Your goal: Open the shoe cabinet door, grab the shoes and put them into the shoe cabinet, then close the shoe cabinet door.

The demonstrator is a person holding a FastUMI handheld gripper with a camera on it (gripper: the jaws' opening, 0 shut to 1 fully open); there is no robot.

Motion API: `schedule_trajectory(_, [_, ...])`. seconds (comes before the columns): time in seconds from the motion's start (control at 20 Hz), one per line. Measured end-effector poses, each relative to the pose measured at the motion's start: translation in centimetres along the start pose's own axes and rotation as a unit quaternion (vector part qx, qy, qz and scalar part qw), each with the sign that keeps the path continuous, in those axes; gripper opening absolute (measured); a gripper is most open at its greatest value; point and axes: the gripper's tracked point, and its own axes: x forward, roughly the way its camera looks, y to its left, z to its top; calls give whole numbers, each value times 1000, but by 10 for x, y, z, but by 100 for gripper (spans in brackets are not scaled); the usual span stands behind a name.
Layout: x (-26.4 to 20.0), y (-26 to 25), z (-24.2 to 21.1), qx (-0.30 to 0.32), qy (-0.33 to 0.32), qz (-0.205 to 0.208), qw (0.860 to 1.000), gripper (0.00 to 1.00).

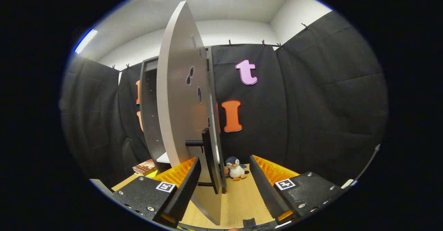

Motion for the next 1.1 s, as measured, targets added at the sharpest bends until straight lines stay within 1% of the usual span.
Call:
schedule_trajectory(0.25, [3, 31, 0, -7, -4, 22, 1000, 89])
schedule_trajectory(0.4, [12, 71, -6, -5, -6, 44, 999, 89])
schedule_trajectory(0.95, [41, 143, -15, -8, -3, 101, 995, 89])
schedule_trajectory(1.1, [55, 162, -17, -9, -1, 115, 993, 90])
